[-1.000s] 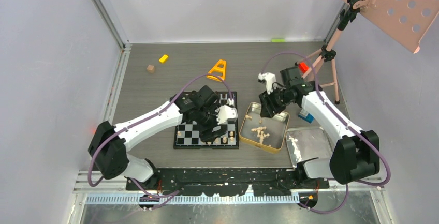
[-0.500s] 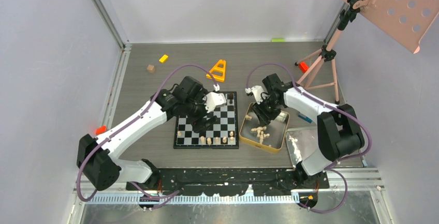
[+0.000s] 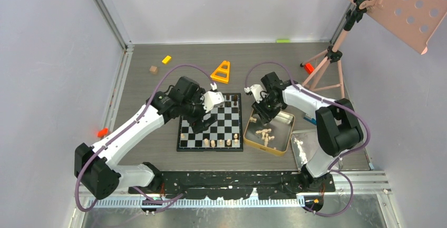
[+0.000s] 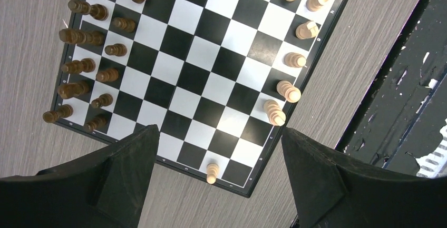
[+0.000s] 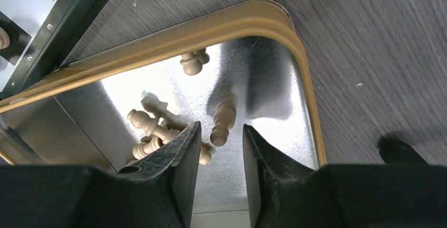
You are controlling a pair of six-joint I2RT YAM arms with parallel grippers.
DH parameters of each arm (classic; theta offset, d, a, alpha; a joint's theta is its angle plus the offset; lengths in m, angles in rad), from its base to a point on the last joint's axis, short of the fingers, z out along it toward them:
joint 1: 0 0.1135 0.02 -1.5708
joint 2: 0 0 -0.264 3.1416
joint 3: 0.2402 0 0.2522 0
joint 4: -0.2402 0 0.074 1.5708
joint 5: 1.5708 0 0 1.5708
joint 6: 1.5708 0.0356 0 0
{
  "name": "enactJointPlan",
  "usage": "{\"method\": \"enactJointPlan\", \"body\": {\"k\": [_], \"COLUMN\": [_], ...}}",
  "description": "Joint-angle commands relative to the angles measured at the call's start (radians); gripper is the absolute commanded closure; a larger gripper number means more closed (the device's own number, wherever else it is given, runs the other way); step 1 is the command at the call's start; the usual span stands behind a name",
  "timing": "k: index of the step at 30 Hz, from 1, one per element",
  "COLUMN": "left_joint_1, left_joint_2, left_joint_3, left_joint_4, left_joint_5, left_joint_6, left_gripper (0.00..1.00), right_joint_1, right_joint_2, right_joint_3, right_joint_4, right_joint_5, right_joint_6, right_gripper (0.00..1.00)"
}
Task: Set up the chess pieces on the board
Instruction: Pick up the chess piece from the storage box.
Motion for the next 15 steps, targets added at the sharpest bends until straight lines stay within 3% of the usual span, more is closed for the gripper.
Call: {"method": "enactJointPlan", "body": {"k": [1, 8, 15], "left_joint_1": [0.015, 0.045, 0.185], "left_joint_2": [-0.036, -0.06, -0.081], "left_joint_3": [-0.009, -0.01, -0.028], "left_joint_4": [0.009, 0.01, 0.053], "left_joint_5": [0.02, 0.023, 0.049], "left_joint_6": [0.016, 0.007, -0.065], "left_gripper": [0.11, 0.11, 0.1], "right_joint_1": [0.013, 0.018, 0.093], "right_joint_2": [0.026, 0.003, -0.083], "right_joint_3": [0.048, 0.105, 0.23], "right_joint_4": [0.009, -0.077, -0.188], "right_joint_5": [0.008, -0.006, -0.037], "right_joint_6": [-0.009, -0.012, 0.008], "right_gripper": [0.62, 0.89, 0.97]}}
